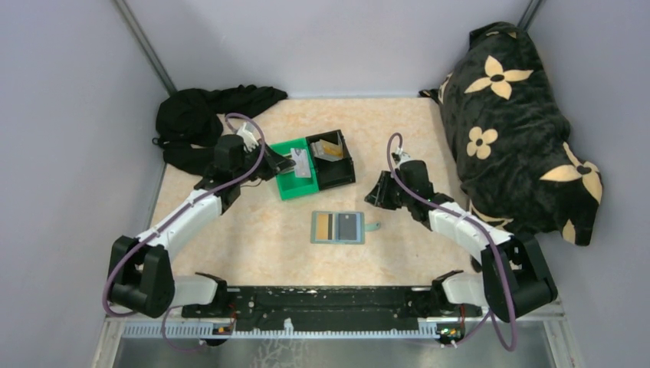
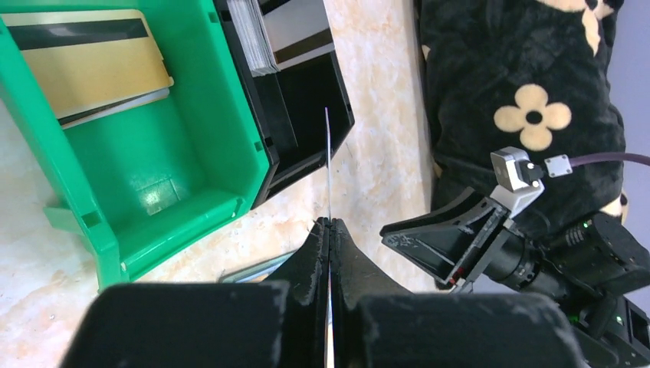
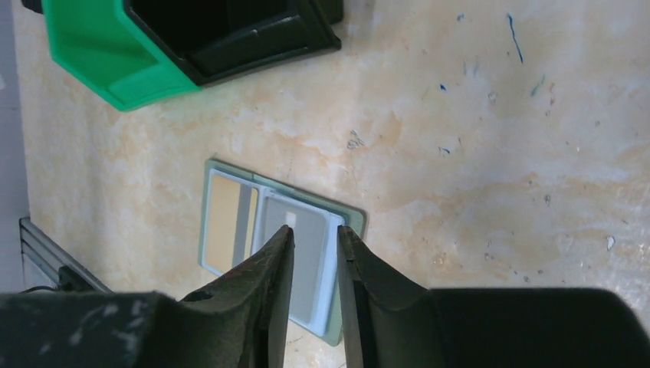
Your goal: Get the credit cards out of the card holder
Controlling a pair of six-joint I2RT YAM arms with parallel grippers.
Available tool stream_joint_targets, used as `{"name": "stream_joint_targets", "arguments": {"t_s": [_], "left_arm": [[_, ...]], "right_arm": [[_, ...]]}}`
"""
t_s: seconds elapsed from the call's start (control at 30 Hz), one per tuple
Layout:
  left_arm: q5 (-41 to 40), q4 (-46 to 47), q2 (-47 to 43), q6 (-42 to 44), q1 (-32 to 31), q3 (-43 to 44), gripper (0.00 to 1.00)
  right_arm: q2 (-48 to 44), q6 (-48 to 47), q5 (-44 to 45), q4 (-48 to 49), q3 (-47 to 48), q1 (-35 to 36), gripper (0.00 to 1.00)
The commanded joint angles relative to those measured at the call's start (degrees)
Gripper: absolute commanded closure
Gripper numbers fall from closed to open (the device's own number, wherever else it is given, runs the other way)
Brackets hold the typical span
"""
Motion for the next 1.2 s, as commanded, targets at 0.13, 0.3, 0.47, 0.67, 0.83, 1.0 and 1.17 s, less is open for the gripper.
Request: {"name": "stream_joint_targets", "arguments": {"t_s": [0.13,0.3,0.47,0.67,0.83,1.0,1.17], "left_arm": [[2.6,2.9,3.5,-0.8,0.3,5.2,1.0],[15.9,6.1,4.9,0.3,0.3,5.7,1.0],[23.2,9.2,3.0,1.1,0.3,3.4,1.0],[29.9,13.4,2.1,-0.3,0.3,1.9,1.0],[33.9,16.0,3.9,-0.8,0.3,1.6,1.0],[35.8,16.4,4.9,-1.1,0.3,1.7,1.0],[36.2,14.9,5.5,0.2,0.4,2.1,1.0]], "right_arm": [[3.1,-1.3,-7.9,4.4,10.2,-0.3,0.51],[4.4,0.5,-17.4,13.1,14.6,-0.4,0.43],[8.0,5.3,-27.5,23.4,16.6,-0.3,0.4],[11.4,8.4,-31.6,29.5,17.4,-0.3,0.47],[11.9,7.0,-31.6,27.8,19.0,0.8,0.49],[12.0,8.3,-31.9,30.4,18.5,1.2,0.49],[13.7,9.4,-32.6,31.8,19.8,1.3,0.55]]}}
